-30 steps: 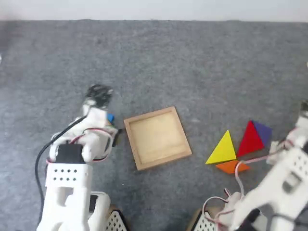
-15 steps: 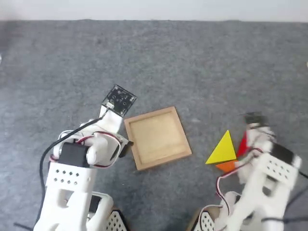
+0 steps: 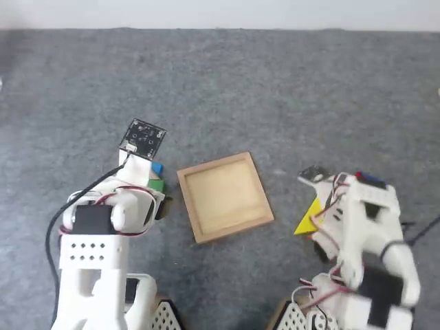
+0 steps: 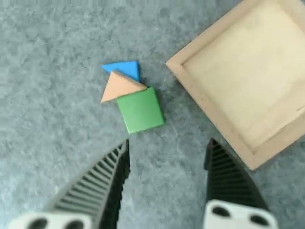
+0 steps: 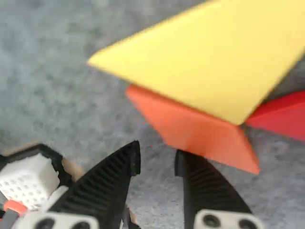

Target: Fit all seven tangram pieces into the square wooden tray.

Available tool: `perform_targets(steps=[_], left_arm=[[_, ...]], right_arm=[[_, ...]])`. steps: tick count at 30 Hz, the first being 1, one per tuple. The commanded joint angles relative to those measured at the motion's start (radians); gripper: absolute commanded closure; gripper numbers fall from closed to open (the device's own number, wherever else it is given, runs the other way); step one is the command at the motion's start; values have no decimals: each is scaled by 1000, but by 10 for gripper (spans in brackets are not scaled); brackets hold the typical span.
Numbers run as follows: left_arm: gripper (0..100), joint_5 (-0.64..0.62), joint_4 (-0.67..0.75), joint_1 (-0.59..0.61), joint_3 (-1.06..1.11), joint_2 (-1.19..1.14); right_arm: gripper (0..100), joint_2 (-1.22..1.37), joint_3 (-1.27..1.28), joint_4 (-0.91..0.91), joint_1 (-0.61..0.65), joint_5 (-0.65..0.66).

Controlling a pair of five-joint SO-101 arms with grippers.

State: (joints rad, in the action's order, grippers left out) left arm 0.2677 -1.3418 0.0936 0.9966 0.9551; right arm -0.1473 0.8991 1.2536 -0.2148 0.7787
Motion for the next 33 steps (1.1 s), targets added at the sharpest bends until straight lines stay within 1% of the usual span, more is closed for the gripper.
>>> perform_targets(steps=[1,6,9,13,17,26,28,32,33], left_arm=[[750,11,68,5,39,28],[750,9,204,5,165,28],[750,8,250,5,211,28],[750,8,256,5,229,28],[750,8,256,5,232,28],[750,8,262,6,234,28],[750,8,262,6,234,28],[750,0,262,6,234,28],[750,-12,262,6,234,28]], right_arm=[[843,162,-210,-54,-36,-57],[843,242,-413,-58,-51,-80],[843,252,-488,-51,-36,-97],[843,251,-532,-48,-19,-143],[843,240,-580,22,-19,-143],[843,249,-621,10,16,-144],[843,237,-623,13,15,-190],[843,188,-643,-12,24,-361],[843,174,-643,-18,35,-387]])
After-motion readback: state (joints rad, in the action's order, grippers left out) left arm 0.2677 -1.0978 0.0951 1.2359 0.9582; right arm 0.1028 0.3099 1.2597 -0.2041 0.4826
